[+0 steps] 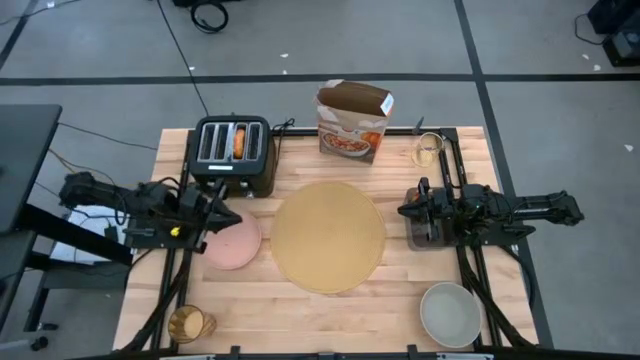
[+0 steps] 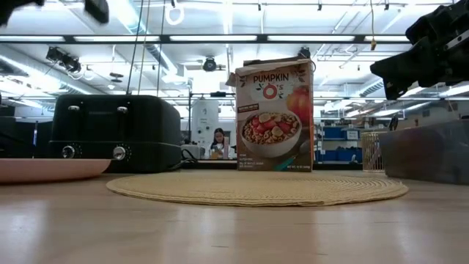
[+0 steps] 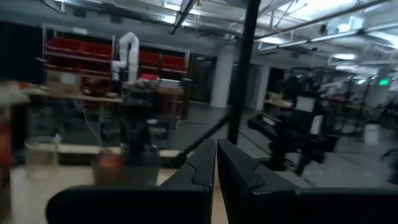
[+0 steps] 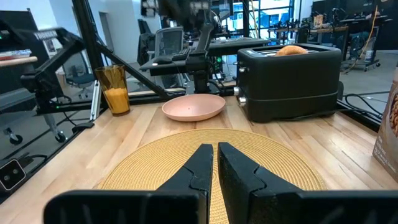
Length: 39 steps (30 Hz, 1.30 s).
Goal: Arrange a breakfast setting
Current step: Adjust the cereal box
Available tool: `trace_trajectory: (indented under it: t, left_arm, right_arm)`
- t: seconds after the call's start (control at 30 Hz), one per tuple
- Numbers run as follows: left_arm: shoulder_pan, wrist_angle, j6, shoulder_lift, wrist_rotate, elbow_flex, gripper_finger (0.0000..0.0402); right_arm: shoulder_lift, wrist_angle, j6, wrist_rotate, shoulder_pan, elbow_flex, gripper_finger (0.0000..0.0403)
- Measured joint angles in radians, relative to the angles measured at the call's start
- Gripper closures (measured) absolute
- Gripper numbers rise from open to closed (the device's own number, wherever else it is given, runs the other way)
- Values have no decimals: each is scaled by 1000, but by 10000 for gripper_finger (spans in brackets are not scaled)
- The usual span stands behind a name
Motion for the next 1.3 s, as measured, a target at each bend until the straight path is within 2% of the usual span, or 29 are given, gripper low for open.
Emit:
trace_trajectory:
  t: [0.17, 0.33, 0.47, 0.57, 0.77, 0.93, 1.07, 1.3]
  left_arm:
    - [43, -30, 75, 211, -89, 210, 377]
    - [134, -61, 17, 383, -85, 381, 377]
    - [226, -114, 7, 503, 20, 510, 375]
    - [334, -188, 8, 605, 103, 641, 359]
    - [548, -324, -1, 839, 366, 905, 293]
    - [660, -341, 25, 1011, 513, 1067, 229]
    - [737, -359, 33, 1134, 554, 1179, 198]
    - [832, -417, 53, 1351, 559, 1411, 191]
  right_arm:
    - [0, 0, 0, 0, 0, 0, 368]
    - [0, 0, 0, 0, 0, 0, 368]
    - [0, 0, 0, 0, 0, 0, 368]
    - [0, 0, 0, 0, 0, 0, 368]
    - [0, 0, 0, 0, 0, 0, 368]
    - [0, 0, 0, 0, 0, 0, 368]
    - [0, 0, 0, 0, 0, 0, 368]
    - [0, 0, 0, 0, 0, 0, 368]
